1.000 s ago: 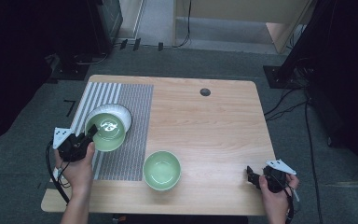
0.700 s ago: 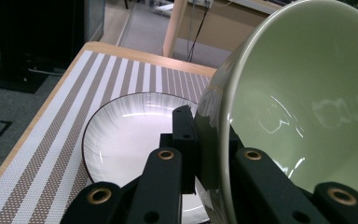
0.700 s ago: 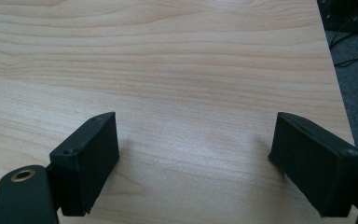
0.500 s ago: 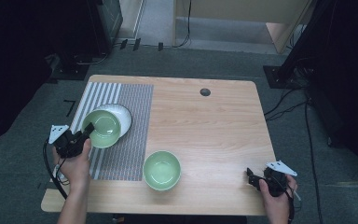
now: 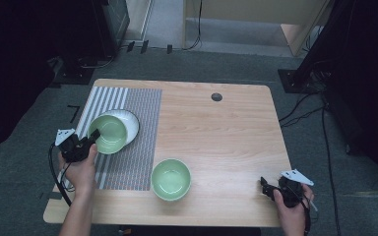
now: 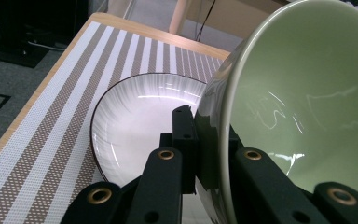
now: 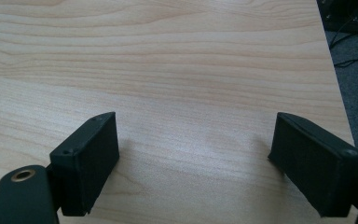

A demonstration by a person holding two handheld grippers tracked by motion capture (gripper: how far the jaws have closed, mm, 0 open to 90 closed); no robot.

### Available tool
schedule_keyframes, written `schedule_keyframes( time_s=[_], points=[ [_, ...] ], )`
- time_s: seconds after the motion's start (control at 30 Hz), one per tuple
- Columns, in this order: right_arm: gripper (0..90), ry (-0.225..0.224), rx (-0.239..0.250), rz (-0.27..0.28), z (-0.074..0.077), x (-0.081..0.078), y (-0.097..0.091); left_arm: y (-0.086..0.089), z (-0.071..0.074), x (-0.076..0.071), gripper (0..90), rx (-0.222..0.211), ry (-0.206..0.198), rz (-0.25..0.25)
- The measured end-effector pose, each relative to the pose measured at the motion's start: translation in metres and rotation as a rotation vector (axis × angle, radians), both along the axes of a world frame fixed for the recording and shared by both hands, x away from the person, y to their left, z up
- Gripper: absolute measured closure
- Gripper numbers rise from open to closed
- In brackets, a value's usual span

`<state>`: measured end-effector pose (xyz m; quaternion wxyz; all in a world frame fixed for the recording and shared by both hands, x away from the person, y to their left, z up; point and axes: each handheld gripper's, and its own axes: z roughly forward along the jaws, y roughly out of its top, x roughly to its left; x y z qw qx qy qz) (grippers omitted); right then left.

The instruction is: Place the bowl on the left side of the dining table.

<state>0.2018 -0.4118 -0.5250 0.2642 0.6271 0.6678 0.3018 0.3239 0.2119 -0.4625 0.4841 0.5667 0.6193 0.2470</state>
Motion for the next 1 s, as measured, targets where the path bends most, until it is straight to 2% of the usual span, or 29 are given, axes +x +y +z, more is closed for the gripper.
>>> schedule_keyframes(
  time_s=[0.4,0.73,0.9,1.0],
  points=[
    [15.0,0.000,-0.001,-0.001,0.000,0.000,0.000,0.007,-0.005,0.016,84.3,-0.019,0.046,0.024],
    [15.3,-0.001,-0.001,0.001,0.000,0.000,0.000,0.008,-0.009,0.034,84.3,-0.006,0.106,0.035],
    [15.4,-0.001,-0.001,0.004,0.000,0.000,0.000,0.013,-0.012,0.047,84.3,-0.041,0.174,0.049],
    [15.5,-0.001,-0.001,0.004,0.000,0.000,0.000,0.014,-0.012,0.052,84.2,-0.045,0.195,0.057]
  ],
)
